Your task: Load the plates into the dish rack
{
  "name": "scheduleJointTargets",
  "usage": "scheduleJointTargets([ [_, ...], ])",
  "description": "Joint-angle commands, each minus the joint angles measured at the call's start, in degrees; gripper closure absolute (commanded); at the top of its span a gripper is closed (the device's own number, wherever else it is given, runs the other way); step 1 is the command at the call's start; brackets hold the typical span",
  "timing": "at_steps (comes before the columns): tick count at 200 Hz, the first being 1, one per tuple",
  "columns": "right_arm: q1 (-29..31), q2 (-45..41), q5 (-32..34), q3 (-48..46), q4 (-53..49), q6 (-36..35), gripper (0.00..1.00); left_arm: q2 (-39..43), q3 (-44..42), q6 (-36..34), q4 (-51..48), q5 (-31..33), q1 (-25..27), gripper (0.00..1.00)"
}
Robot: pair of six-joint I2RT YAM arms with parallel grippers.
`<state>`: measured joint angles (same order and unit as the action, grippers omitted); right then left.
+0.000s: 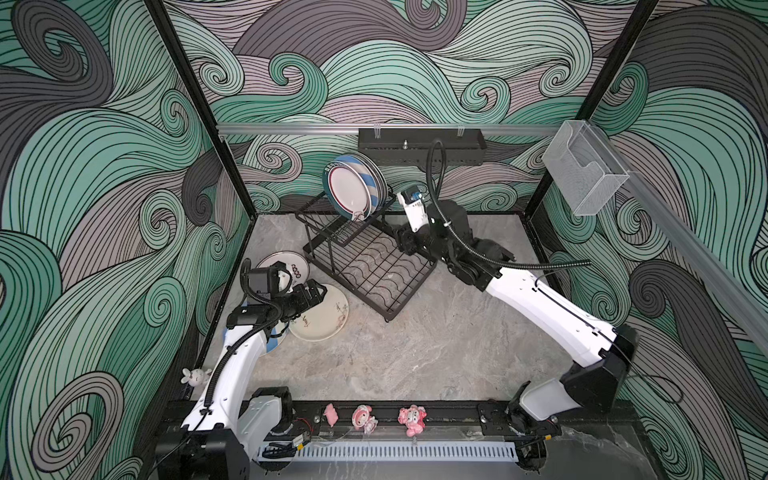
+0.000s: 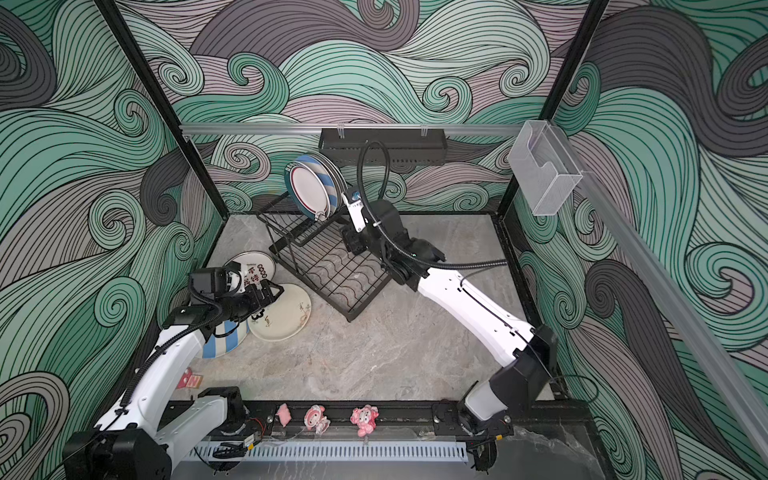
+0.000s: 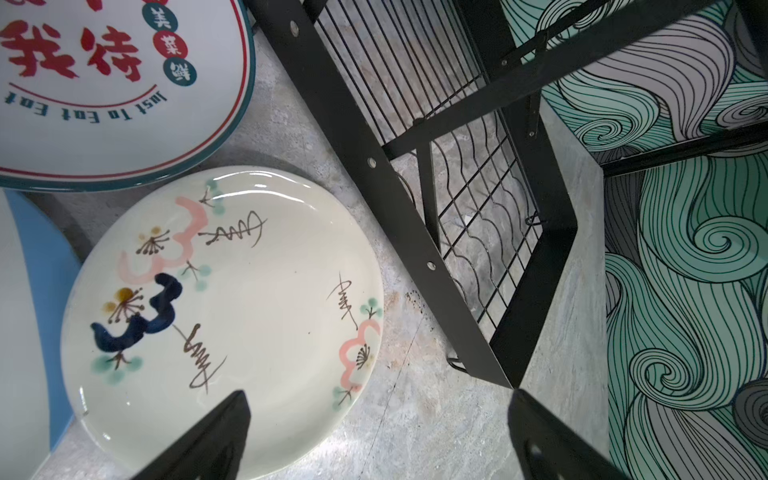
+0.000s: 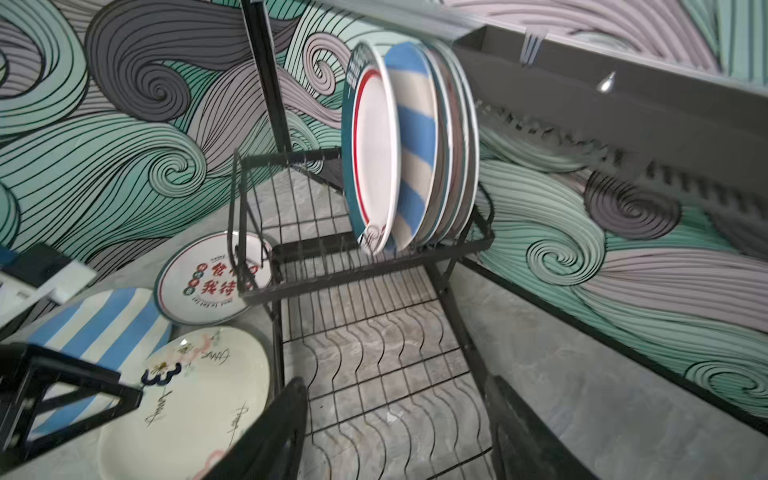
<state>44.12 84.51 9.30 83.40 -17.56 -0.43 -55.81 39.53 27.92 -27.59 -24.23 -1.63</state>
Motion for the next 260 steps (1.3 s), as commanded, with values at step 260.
scheduleJointTargets([
  [260, -6.2, -34.46, -19.98, -54.74, 11.6, 29.28, 0.33, -18.0, -7.93, -1.06, 15.51, 11.23, 27.71, 0.02],
])
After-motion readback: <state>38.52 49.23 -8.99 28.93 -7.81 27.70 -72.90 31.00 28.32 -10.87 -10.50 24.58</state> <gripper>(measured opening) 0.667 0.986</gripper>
